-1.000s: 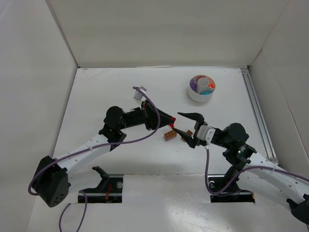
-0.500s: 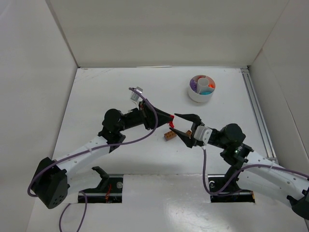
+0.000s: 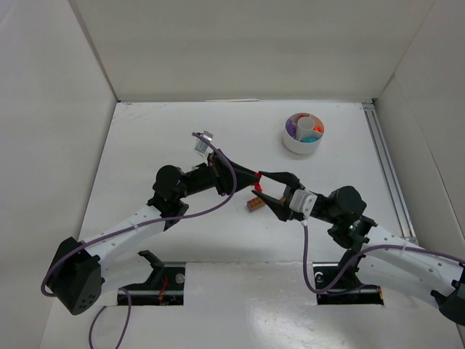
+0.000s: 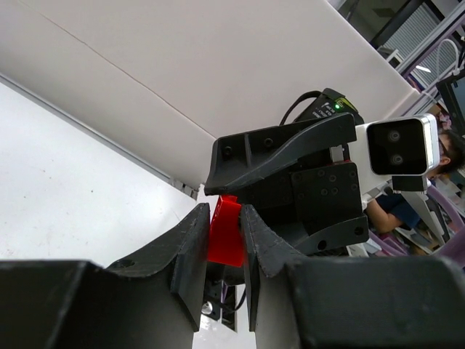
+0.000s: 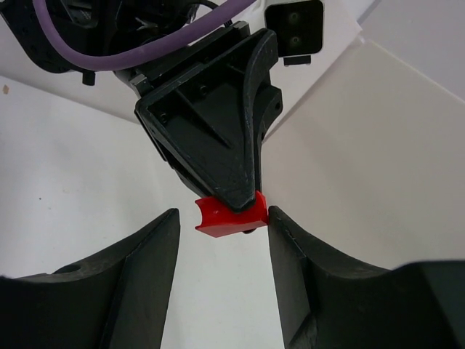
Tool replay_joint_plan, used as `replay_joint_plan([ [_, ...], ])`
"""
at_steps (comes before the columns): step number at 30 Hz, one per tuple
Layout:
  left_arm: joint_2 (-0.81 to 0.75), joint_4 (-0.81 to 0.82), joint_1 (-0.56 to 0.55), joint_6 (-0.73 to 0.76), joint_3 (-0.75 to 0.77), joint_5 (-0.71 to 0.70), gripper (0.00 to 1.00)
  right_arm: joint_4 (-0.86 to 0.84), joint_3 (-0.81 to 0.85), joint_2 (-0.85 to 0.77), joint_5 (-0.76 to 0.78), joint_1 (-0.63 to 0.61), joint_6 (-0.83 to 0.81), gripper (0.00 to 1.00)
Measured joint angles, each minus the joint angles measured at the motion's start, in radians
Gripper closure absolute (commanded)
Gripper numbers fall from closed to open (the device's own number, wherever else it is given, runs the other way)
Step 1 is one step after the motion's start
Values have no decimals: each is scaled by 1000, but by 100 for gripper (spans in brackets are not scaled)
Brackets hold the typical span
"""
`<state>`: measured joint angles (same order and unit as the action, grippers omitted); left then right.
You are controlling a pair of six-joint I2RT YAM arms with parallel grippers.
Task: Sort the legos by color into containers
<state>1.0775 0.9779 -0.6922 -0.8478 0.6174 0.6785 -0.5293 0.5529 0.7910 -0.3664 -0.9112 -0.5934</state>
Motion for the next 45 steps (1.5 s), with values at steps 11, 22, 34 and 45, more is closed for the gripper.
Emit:
replay_joint_plan([
  [11,-6,13,0,-7,-1,2,79,-26,1,2,8,0,7,63],
  [22,-10,14,0,-7,-1,2,30,-32,2,21,8,0,7,71],
  [34,-124,-352,26,120,18,-228,0,145,110,79,195,0,7,72],
  [45,-293,-750,229,175,14,-508,0,411,381,384,250,318,11,72],
])
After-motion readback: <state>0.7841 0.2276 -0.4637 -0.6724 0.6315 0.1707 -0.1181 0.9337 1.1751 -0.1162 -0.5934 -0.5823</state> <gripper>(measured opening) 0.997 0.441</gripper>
